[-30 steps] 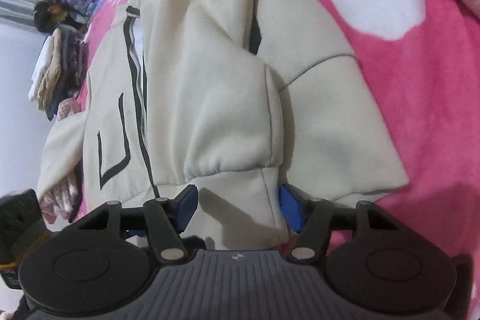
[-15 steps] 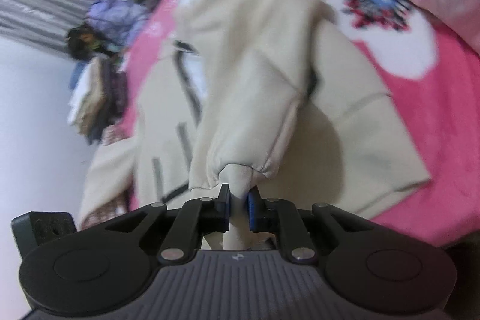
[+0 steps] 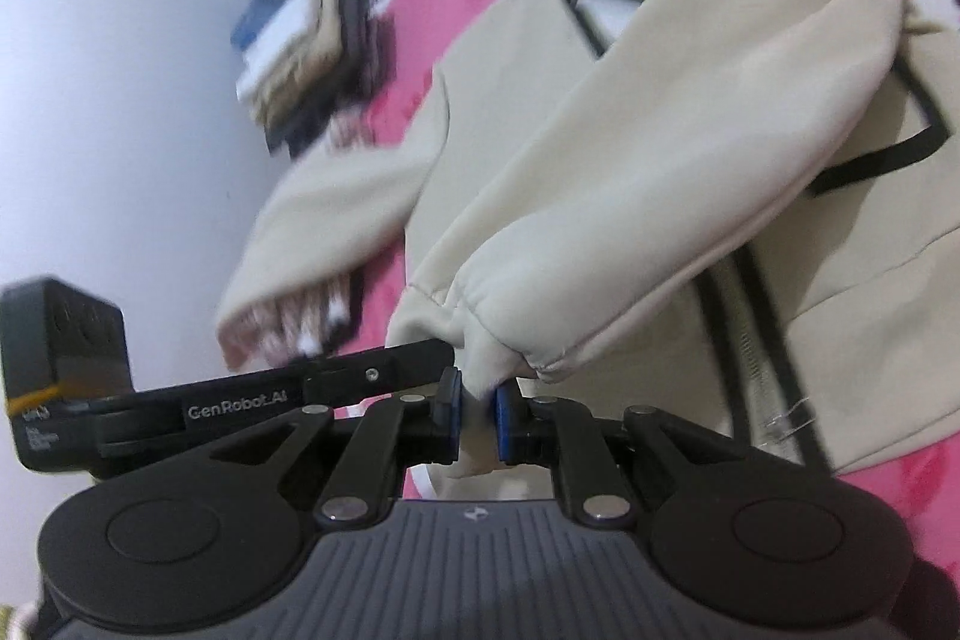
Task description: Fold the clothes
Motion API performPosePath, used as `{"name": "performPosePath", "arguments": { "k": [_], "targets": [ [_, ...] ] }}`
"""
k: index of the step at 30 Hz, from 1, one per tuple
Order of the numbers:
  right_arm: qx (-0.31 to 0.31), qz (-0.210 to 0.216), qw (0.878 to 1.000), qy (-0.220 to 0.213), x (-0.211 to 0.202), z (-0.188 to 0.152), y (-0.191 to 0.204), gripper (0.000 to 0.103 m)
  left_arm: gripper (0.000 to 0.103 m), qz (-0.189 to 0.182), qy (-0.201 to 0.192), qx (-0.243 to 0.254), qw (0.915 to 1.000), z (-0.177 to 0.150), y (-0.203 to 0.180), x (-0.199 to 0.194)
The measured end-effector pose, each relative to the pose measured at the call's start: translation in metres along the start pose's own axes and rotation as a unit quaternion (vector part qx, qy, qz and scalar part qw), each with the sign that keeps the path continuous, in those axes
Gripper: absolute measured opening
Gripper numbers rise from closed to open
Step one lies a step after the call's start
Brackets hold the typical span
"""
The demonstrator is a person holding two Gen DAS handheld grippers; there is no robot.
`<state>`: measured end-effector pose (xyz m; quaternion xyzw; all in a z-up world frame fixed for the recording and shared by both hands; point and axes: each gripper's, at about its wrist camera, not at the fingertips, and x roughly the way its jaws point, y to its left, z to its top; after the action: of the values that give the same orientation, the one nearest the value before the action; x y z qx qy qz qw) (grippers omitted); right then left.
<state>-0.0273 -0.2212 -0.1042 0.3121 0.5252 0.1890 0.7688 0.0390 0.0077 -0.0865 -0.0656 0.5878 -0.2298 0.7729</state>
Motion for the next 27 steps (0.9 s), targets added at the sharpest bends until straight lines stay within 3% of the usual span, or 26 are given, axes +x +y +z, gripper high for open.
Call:
{"name": "performPosePath", "arguments": {
  "k": [6, 9, 11, 17, 21, 27],
  "targets": [
    [-0.007, -0.032, 0.999, 0.042, 0.051, -0.010, 0.002, 0.017, 0.005, 0.057, 0.045, 0.027, 0.9970, -0.007, 0.020, 0.033],
    [-0.015, -0.069, 0.994, 0.079, 0.074, -0.015, -0.009, 0.028, 0.015, 0.083, 0.062, 0.055, 0.9931, -0.013, 0.020, 0.047],
    [-0.008, -0.070, 0.993, 0.091, 0.071, -0.015, -0.017, 0.033, 0.025, 0.091, 0.062, 0.073, 0.9912, -0.017, 0.019, 0.048],
    [-0.012, -0.056, 0.998, -0.028, -0.024, 0.010, -0.051, 0.049, 0.029, 0.075, 0.008, 0.060, 0.9953, 0.003, 0.025, 0.017],
    [0.044, -0.098, 0.984, -0.139, -0.087, 0.044, -0.104, 0.052, 0.035, 0.044, -0.037, 0.073, 0.9957, 0.046, 0.004, 0.014],
    [0.076, -0.159, 0.966, -0.189, -0.093, 0.100, -0.157, 0.052, 0.049, -0.012, -0.041, 0.140, 0.9893, 0.133, -0.080, 0.075]
  ]
}}
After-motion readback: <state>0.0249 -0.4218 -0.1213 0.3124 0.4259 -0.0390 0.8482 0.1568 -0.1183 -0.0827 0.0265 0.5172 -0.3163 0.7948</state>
